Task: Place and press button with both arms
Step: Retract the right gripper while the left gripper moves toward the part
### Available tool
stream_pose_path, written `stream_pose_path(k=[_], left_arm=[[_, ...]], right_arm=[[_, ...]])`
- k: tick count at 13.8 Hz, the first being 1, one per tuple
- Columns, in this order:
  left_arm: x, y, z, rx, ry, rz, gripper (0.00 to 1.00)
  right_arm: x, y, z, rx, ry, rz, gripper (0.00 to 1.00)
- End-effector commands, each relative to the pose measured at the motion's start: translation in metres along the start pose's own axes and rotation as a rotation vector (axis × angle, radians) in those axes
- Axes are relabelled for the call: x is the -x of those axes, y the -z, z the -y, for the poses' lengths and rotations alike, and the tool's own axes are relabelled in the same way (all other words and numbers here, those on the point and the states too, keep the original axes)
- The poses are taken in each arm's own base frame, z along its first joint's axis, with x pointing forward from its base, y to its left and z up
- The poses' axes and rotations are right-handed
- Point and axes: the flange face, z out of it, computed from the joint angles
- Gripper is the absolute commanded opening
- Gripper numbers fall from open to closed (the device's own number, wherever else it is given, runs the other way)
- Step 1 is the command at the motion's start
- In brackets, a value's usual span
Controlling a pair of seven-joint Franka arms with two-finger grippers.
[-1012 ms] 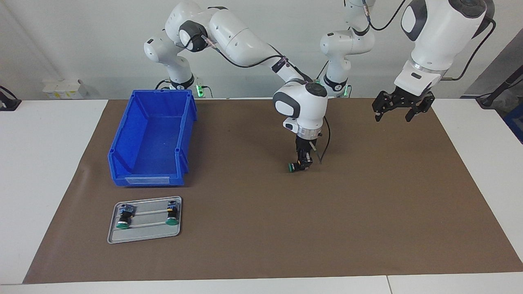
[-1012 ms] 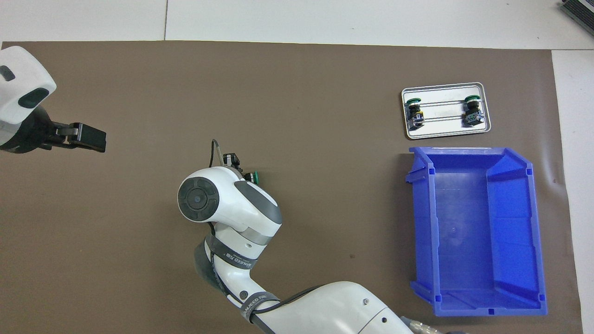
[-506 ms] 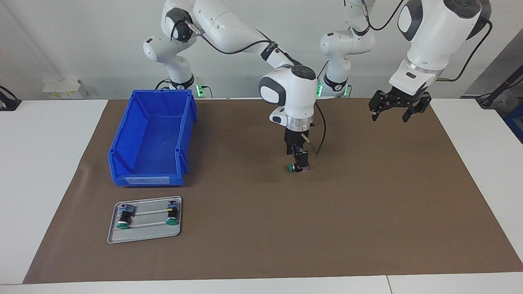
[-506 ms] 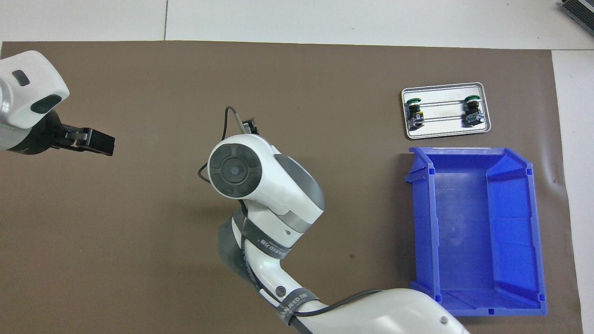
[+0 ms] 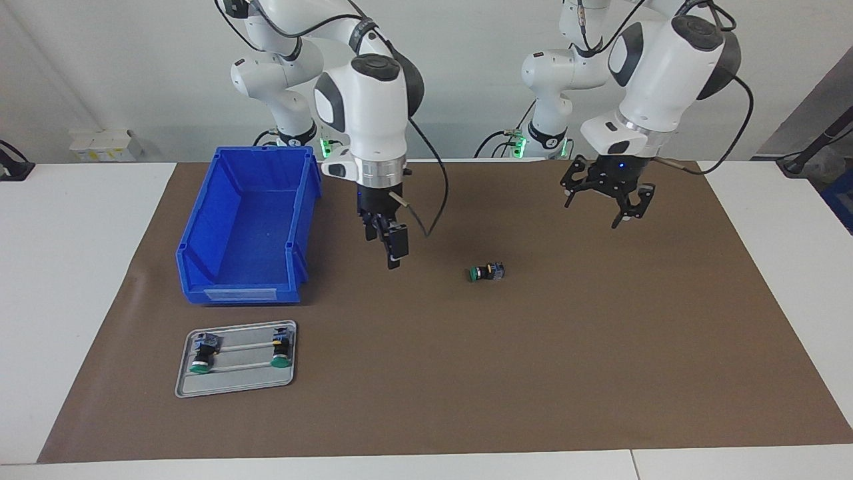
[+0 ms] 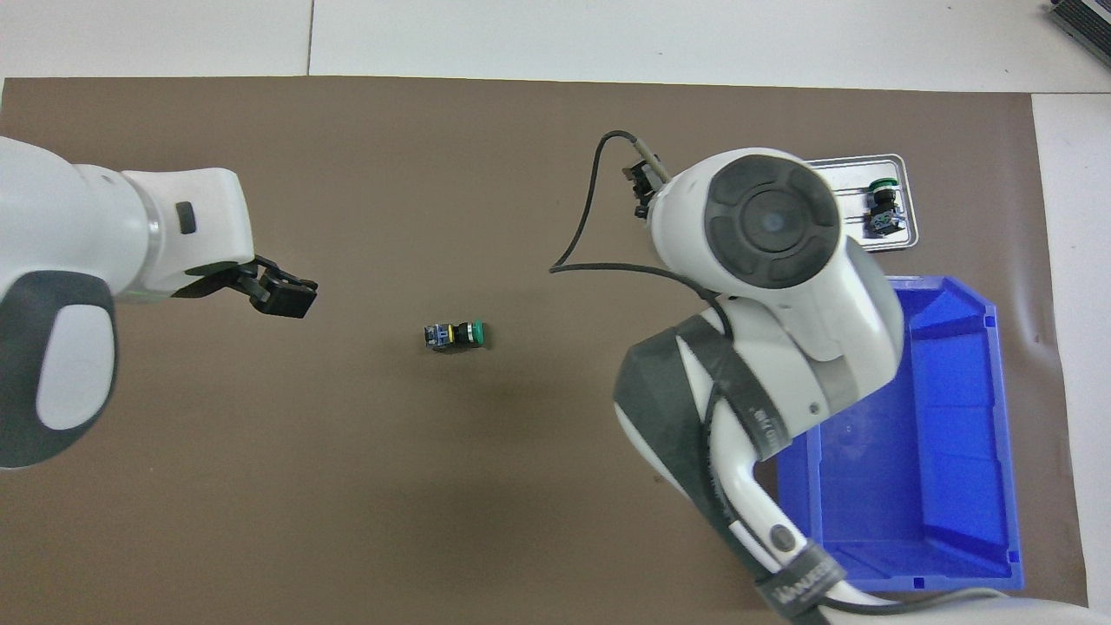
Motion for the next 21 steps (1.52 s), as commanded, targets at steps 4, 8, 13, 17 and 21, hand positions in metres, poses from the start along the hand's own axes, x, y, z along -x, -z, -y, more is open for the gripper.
stream_pose_path(k=[4,8,13,17,21], left_arm=[[-0.008,-0.083,-0.071,0.026,-0.355,-0.015,0.99],[-0.004,-0.126,-0.077,0.007,-0.505,-0.048,0.97],[-0.013,-0.184,-0.089,0.014,-0.532,-0.066,0.94],[-0.016,-0.208,-0.102,0.039,-0.532,-0.045,0.90],[-0.015,-0.228,-0.109,0.060,-0.536,-0.018,0.90]], right_arm=[[-0.122,0.045,-0.066,0.039,0.305,0.006,1.00],[-0.165,0.071,-0.101,0.079,0.446,0.015,1.00],[-0.210,0.106,-0.140,0.035,0.567,0.051,1.00],[-0.224,0.119,-0.175,0.106,0.723,0.160,1.00],[-0.224,0.103,-0.170,0.148,0.748,0.205,1.00]])
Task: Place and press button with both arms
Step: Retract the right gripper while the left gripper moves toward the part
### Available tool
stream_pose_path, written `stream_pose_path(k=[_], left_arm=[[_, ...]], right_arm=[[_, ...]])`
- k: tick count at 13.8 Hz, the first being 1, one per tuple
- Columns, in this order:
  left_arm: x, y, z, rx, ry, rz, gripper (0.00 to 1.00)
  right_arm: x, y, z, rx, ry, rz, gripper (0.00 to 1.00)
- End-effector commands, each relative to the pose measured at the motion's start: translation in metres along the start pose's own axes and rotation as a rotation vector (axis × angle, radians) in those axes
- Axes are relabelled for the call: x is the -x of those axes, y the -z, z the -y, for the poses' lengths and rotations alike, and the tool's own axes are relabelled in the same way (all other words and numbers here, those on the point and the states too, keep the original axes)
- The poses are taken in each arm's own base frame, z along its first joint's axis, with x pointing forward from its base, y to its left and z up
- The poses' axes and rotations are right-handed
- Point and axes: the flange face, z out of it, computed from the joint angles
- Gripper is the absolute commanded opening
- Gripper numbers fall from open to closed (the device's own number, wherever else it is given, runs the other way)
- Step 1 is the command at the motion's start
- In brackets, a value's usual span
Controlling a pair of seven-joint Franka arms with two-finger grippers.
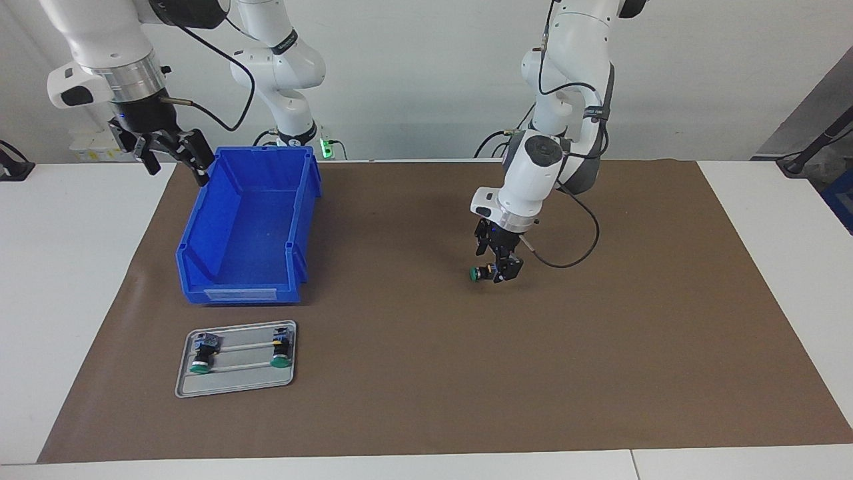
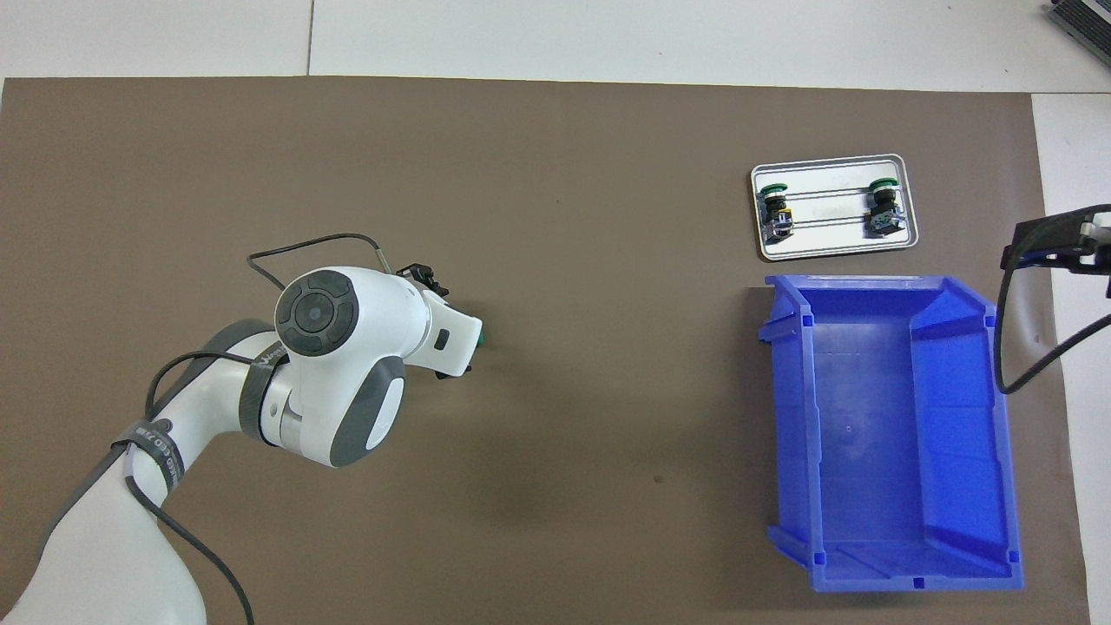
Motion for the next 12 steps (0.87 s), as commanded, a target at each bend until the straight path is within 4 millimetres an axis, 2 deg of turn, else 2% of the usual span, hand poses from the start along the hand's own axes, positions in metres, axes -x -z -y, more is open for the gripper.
stream_pose_path(k=[1,3,6,10,12], left_arm=[[-0.008,-0.008,-0.007,0.004,0.001,-0.006,0.90],[-0.009,-0.013,-0.010,0.011,-0.003,0.000,0.90],[-0.007,-0.021,-0.011,0.020,-0.007,0.015,0.90],[-0.007,-0.023,-0.012,0.020,-0.015,0.024,0.91],[-0.009,-0.036,-0.018,0.035,-0.023,0.034,0.90]], right_arm=[[-0.002,-0.010,0.001,0.007,0.086,0.041,1.00],[0.005,-0.017,-0.001,0.007,0.196,0.058,1.00],[0.020,-0.028,0.004,0.008,0.202,0.084,1.00],[0.013,-0.024,0.004,0.006,0.217,0.062,1.00],[0.007,-0.021,0.004,0.005,0.239,0.038,1.00]])
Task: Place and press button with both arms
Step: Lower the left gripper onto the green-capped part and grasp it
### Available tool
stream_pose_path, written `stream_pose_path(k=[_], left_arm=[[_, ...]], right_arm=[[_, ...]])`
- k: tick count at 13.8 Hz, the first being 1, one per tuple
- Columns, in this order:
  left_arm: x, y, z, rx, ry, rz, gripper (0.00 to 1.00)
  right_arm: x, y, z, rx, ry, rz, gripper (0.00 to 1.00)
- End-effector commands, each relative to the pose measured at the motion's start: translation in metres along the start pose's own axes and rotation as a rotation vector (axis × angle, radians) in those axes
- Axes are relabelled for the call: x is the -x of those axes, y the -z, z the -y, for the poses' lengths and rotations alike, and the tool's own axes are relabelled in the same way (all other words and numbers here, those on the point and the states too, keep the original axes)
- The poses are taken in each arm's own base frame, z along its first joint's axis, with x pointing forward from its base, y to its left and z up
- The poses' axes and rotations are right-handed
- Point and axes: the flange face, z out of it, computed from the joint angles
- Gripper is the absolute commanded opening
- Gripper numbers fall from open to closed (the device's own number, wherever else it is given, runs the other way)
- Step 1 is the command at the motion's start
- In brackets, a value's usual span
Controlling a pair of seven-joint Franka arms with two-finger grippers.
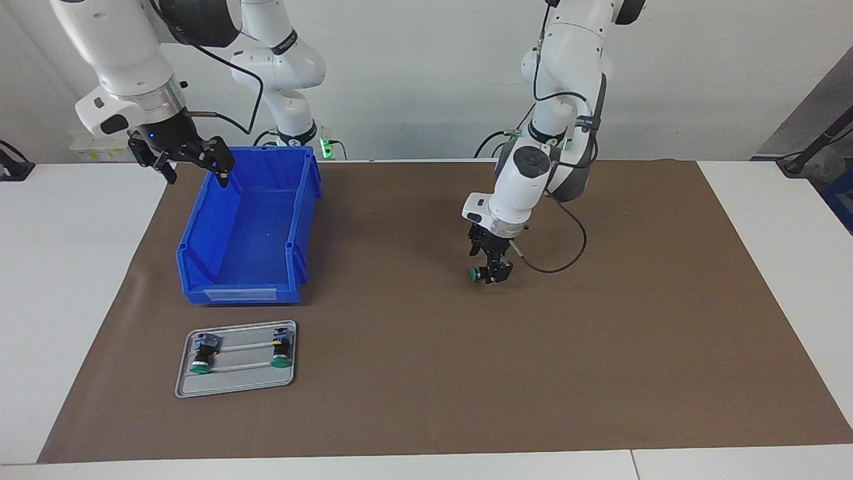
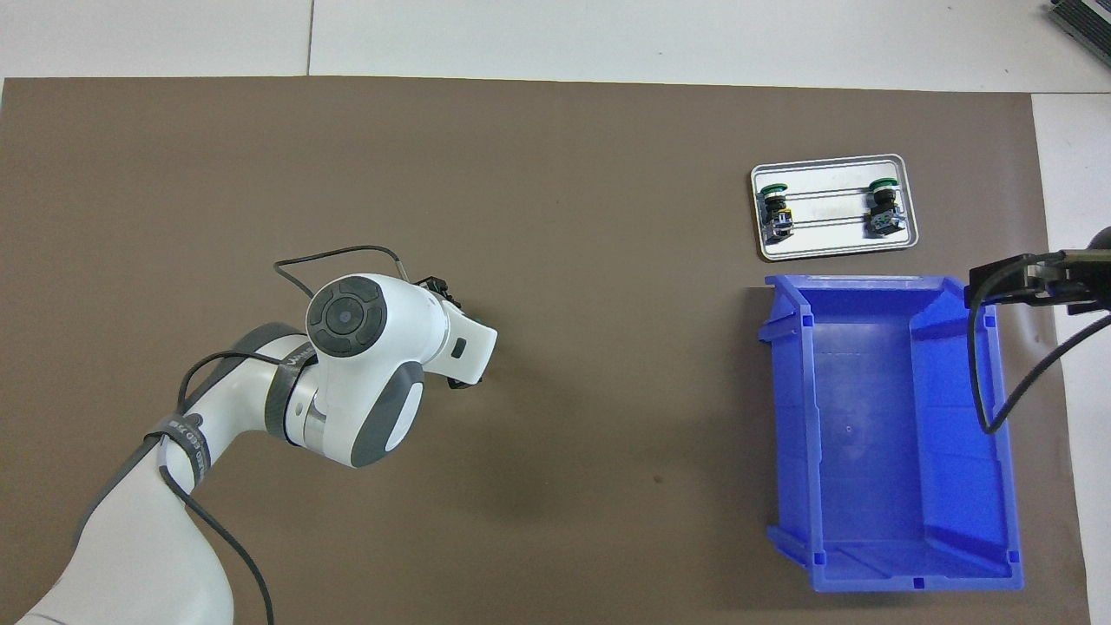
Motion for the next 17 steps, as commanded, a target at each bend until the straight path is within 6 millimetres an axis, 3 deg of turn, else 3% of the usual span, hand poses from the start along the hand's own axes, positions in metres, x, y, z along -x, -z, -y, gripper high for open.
stream_pose_path(k=[1,3,5,7,9,14,17], left_arm=[[-0.003,-0.018,-0.005,0.008,-0.006,0.016,0.89],[-0.003,-0.019,-0.005,0.008,-0.006,0.015,0.88],[-0.002,-0.021,-0.006,0.011,-0.009,0.017,0.84],[-0.001,-0.022,-0.008,0.013,-0.013,0.025,0.78],[-0.001,-0.022,-0.007,0.012,-0.012,0.025,0.63],[0.002,-0.020,0.002,0.005,0.000,0.018,0.07],[0.001,-0.018,0.008,-0.002,0.006,0.011,0.02]], right_arm=[[-0.001,0.003,-0.004,0.001,0.037,-0.031,1.00],[0.006,-0.003,0.006,0.000,0.027,-0.012,1.00],[0.013,-0.007,0.029,0.002,0.017,-0.028,1.00],[0.014,-0.008,0.028,0.003,0.016,-0.025,1.00],[0.020,-0.012,0.028,0.004,0.012,-0.010,1.00],[0.016,-0.010,0.017,-0.004,-0.015,-0.019,1.00],[0.016,-0.010,0.016,-0.007,-0.018,-0.018,1.00]])
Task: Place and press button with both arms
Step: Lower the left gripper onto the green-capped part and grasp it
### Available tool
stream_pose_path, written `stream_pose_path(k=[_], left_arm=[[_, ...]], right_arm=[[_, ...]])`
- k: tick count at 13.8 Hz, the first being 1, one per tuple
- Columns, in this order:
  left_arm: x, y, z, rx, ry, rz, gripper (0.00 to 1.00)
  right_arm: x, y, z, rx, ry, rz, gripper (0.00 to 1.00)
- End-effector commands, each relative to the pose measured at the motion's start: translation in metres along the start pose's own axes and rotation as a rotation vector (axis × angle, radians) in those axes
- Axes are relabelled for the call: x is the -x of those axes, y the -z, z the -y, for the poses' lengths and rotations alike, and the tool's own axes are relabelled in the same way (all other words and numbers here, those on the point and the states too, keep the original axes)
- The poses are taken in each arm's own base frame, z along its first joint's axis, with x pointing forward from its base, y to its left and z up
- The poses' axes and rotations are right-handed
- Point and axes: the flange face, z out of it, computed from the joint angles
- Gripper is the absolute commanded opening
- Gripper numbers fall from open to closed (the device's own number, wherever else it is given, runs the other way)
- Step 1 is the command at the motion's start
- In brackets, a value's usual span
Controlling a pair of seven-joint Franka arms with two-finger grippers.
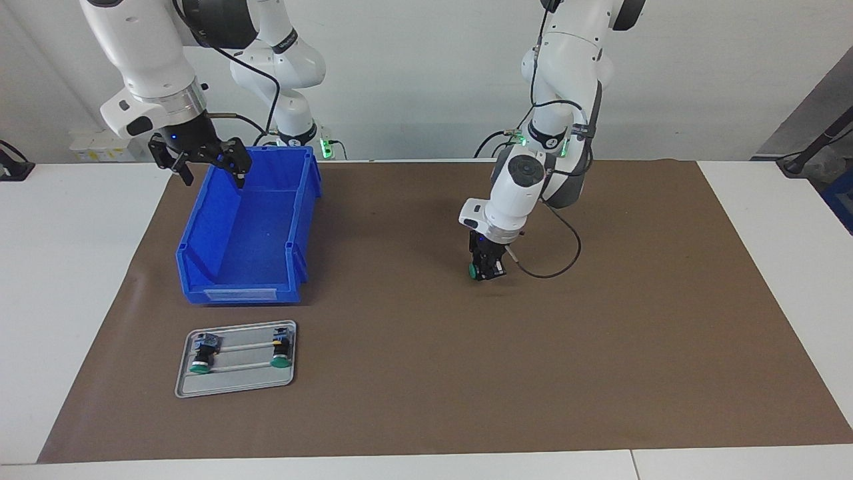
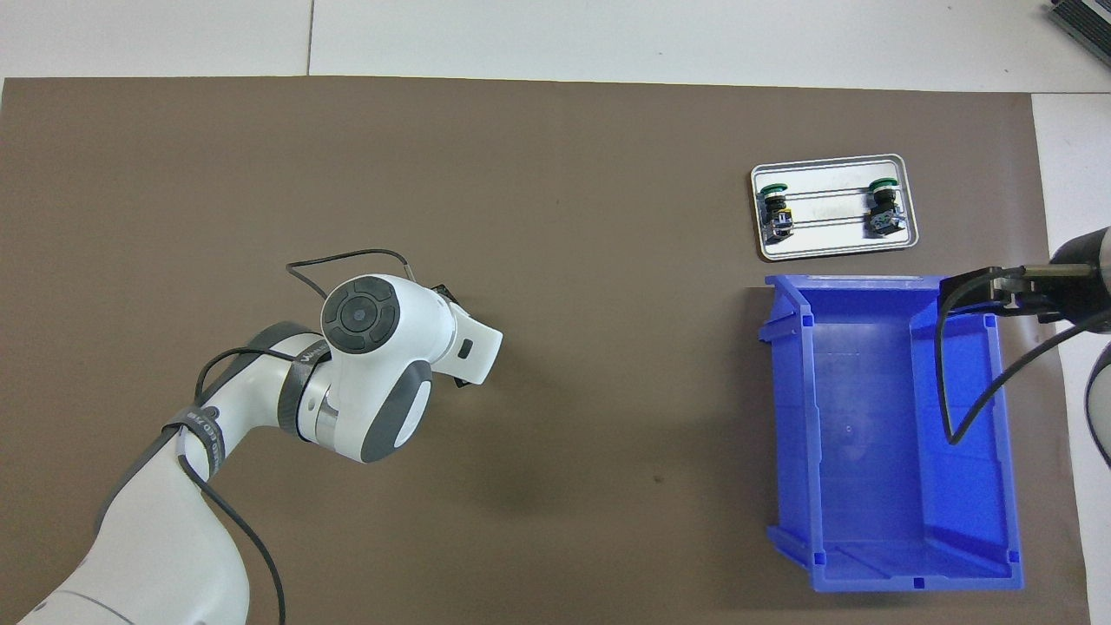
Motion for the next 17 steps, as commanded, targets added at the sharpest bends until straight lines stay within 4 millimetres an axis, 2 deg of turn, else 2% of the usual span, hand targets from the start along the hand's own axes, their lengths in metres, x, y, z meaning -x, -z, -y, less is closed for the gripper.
stream_pose_path(k=[1,4,7,9,12,13,14,17], left_arm=[[0.000,0.000,0.010,-0.018,0.014,-0.009,0.00],[-0.001,0.006,0.028,-0.037,0.064,-0.042,0.00],[0.012,0.011,0.047,-0.013,0.157,-0.104,0.00],[0.013,0.020,0.057,0.019,0.181,-0.178,0.00],[0.043,0.032,0.085,0.081,0.261,-0.365,0.12],[0.052,0.035,0.090,0.100,0.265,-0.431,0.13],[0.063,0.038,0.094,0.116,0.271,-0.492,0.19],[0.100,0.044,0.098,0.181,0.253,-0.665,0.23]], right_arm=[[0.006,0.001,-0.002,-0.007,-0.021,-0.022,1.00],[0.006,0.001,-0.002,-0.007,-0.012,-0.023,1.00],[0.006,0.002,-0.002,-0.007,-0.015,-0.025,1.00],[0.006,0.002,0.000,-0.015,-0.011,-0.024,1.00],[0.007,0.002,0.002,-0.016,-0.008,-0.023,1.00],[0.007,0.002,0.002,-0.016,-0.008,-0.023,1.00],[0.007,0.002,0.002,-0.018,-0.008,-0.022,1.00],[0.007,0.001,0.002,-0.018,-0.008,-0.021,1.00]])
